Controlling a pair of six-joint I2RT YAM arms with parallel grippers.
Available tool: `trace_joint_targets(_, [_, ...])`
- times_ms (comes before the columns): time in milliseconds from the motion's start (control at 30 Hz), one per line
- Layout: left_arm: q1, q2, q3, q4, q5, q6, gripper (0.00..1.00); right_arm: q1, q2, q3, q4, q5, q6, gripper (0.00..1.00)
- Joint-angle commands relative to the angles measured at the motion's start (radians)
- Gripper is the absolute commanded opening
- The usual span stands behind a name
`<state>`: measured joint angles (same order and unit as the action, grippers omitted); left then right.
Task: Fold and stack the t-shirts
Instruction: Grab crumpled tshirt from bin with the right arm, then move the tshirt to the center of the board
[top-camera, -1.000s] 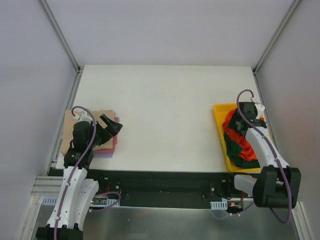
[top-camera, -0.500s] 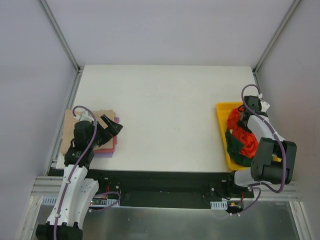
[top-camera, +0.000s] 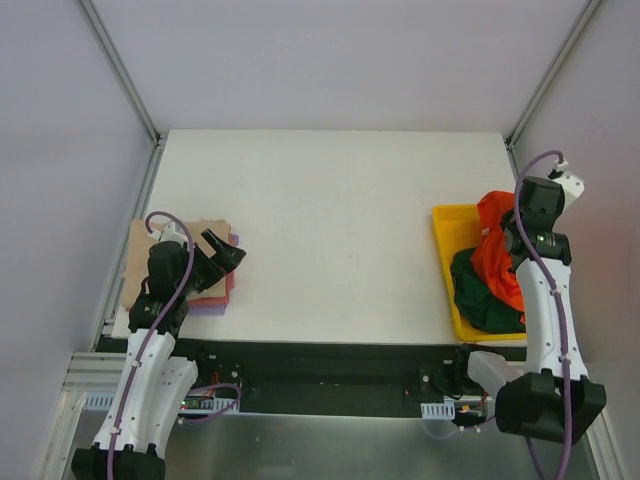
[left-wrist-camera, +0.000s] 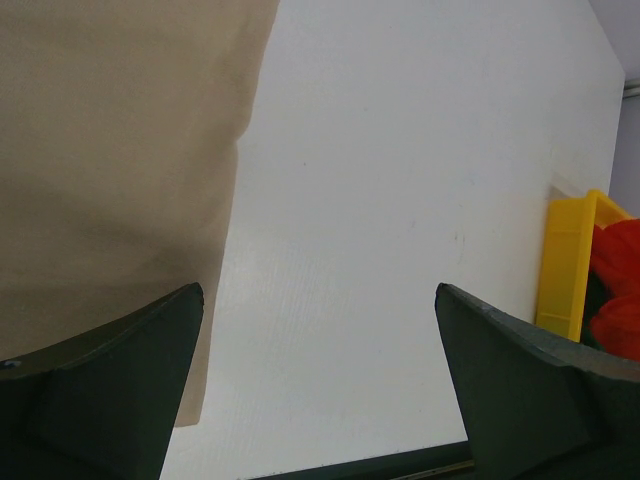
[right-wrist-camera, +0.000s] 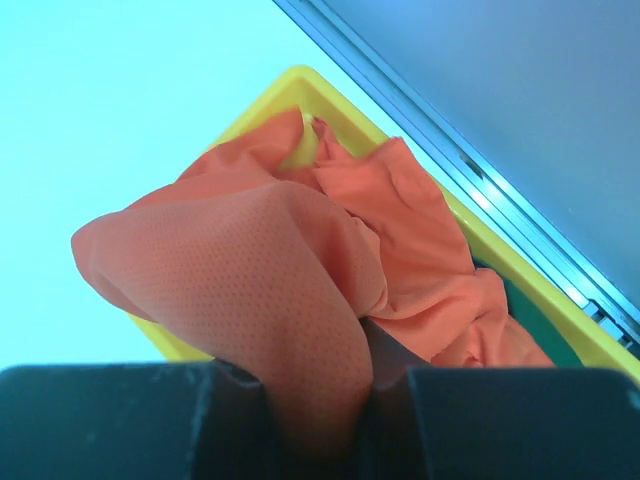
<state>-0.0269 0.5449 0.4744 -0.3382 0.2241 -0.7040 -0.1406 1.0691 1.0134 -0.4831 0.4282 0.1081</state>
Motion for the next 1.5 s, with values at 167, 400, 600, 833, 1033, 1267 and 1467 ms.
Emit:
trace_joint_targets(167, [-0.005,0.01,0.026,0.01,-0.002,-0.005,0.99,-0.005,-0.152,0.224,-0.084,-0.169,-0.039,0.01])
trace_joint_targets(400, [-0.007,0.009,0.023,0.014,0.006,-0.008,0.99,0.009,-0.155,0.375,-0.095,-0.385,-0.065,0.01])
trace_joint_targets(600, [-0.007,0.006,0.029,0.021,0.02,-0.009,0.99,0.125,-0.135,0.459,-0.065,-0.578,-0.027,0.01])
trace_joint_targets(833, [-0.007,0.012,0.027,0.053,0.061,-0.012,0.99,0.438,0.04,0.643,-0.118,-0.855,-0.084,0.01])
trace_joint_targets(1033, [-0.007,0.001,0.015,0.051,0.067,-0.015,0.99,0.607,0.135,0.598,-0.002,-0.855,-0.041,0.05])
trace_joint_targets(1267, [-0.007,0.004,0.003,0.051,0.101,-0.009,0.99,0.592,0.146,0.244,-0.02,-0.33,0.028,0.36])
trace_joint_targets(1467, [-0.027,0.107,-0.002,0.073,0.133,-0.006,0.99,0.584,0.092,0.077,-0.068,-0.068,0.039,0.96])
